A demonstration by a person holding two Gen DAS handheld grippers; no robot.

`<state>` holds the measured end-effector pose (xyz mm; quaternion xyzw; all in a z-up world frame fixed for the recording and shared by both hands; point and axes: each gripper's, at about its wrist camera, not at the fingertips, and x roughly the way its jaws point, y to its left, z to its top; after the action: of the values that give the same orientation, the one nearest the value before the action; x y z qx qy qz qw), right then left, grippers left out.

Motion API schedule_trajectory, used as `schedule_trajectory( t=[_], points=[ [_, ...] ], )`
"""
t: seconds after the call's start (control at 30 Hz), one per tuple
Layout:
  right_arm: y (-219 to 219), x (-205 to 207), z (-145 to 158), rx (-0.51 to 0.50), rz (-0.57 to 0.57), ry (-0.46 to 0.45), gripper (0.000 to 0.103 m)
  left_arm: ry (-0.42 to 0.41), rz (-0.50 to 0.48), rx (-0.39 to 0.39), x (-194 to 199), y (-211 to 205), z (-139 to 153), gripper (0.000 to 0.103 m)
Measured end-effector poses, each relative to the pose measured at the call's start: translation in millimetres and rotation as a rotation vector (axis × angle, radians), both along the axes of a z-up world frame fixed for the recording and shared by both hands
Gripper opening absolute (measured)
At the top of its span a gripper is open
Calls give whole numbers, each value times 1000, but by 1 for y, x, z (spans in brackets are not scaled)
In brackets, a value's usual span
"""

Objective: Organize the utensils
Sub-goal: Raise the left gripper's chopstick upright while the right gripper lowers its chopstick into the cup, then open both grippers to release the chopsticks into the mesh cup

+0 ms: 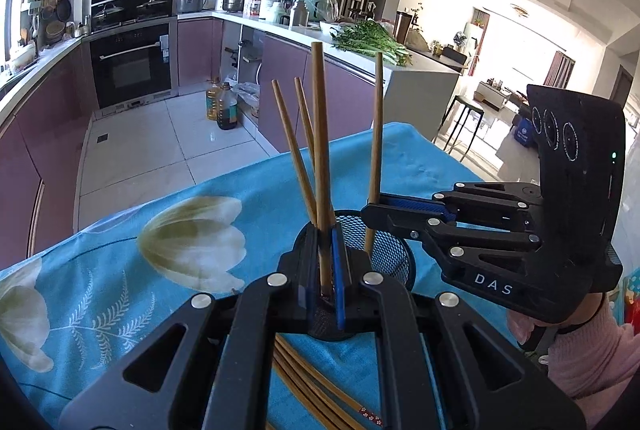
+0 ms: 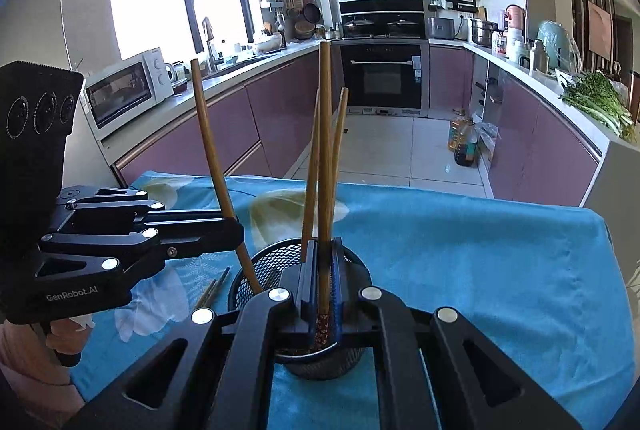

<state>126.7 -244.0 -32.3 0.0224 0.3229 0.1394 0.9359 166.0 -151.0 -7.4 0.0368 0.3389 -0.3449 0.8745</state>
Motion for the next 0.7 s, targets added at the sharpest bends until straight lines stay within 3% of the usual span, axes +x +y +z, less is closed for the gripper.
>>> schedule_trajectory(
  t=[0.13, 0.23, 0.37, 0.53, 0.6, 0.7],
  points=[
    [-1, 6, -4, 19, -20, 12, 7, 33, 25, 4, 12, -1, -8, 8],
    [-3, 6, -5, 30, -30, 13, 7, 26, 41, -7, 12, 1, -10, 16],
    [-7, -2, 1, 45, -32, -19, 10, -22, 90, -12, 2, 11, -7, 20],
    [1, -25, 12, 56, 20, -76, 23, -104, 157, -27, -21, 38, 2, 36],
    [7, -35, 15, 57, 55, -91, 34, -124, 186, -28, -31, 50, 3, 39],
    [19, -49, 12, 48, 100, -99, 40, -139, 253, -15, -42, 71, -4, 49]
  ],
)
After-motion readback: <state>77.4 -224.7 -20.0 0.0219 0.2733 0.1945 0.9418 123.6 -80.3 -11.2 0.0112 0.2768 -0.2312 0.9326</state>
